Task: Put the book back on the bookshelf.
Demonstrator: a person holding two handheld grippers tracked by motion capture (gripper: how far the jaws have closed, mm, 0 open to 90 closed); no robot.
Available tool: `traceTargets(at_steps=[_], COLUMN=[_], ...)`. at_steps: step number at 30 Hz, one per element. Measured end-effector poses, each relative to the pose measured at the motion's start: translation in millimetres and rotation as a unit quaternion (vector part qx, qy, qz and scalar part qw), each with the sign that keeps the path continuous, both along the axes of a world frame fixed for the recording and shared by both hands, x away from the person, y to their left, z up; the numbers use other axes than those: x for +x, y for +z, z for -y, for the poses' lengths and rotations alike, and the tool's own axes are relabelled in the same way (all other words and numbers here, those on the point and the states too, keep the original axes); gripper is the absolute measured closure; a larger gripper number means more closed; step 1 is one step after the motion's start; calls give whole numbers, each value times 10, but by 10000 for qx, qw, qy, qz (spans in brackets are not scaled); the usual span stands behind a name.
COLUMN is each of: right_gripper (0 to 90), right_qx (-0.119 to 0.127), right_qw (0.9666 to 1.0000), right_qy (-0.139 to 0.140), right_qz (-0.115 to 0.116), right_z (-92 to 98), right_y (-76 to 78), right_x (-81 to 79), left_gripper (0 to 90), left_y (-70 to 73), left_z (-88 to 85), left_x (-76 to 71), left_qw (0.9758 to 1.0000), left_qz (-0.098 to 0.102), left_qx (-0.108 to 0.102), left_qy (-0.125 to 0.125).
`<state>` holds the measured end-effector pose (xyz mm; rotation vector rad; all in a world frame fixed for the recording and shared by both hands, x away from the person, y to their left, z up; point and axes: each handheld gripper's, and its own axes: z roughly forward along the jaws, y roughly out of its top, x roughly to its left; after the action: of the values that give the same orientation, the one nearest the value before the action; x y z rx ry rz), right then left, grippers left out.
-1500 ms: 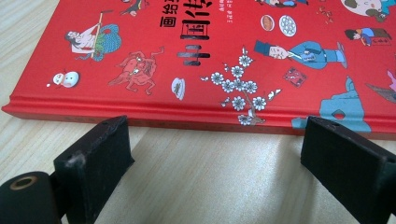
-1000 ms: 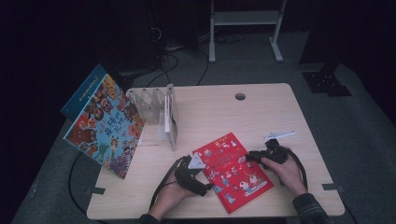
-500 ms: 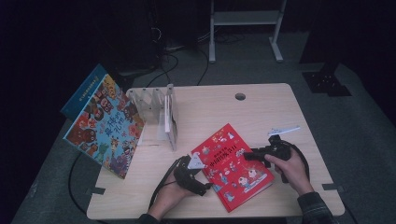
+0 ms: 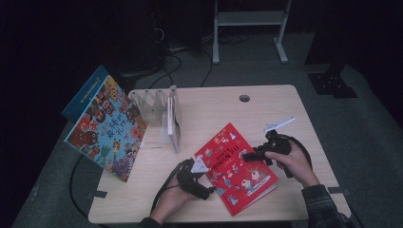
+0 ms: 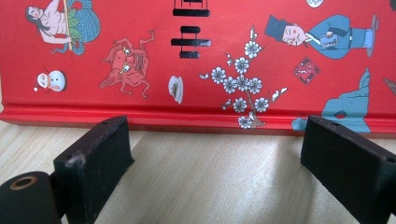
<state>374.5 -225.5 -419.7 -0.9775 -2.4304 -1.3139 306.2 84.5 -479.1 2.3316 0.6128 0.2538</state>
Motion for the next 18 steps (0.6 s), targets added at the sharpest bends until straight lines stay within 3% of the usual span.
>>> traceTargets(at_steps=[3, 10, 18], right_gripper=[691, 741, 774], right_qx=[48, 293, 248], right_qw=[9999, 9987, 9985], right_qy=[71, 204, 165], right_qz=[-106, -370, -453], right_z=[1, -6, -52], right_y=[16, 31, 104], right_x=[44, 78, 61], left_gripper=[77, 77, 75], left_y=[0, 1, 2], left_z=[-1, -2, -3], left_x=[1, 3, 2], left_qw=[10000, 10000, 10000], left_qz=[15, 17, 27], left_qx=[7, 13, 39], left_qy=[-9, -17, -30])
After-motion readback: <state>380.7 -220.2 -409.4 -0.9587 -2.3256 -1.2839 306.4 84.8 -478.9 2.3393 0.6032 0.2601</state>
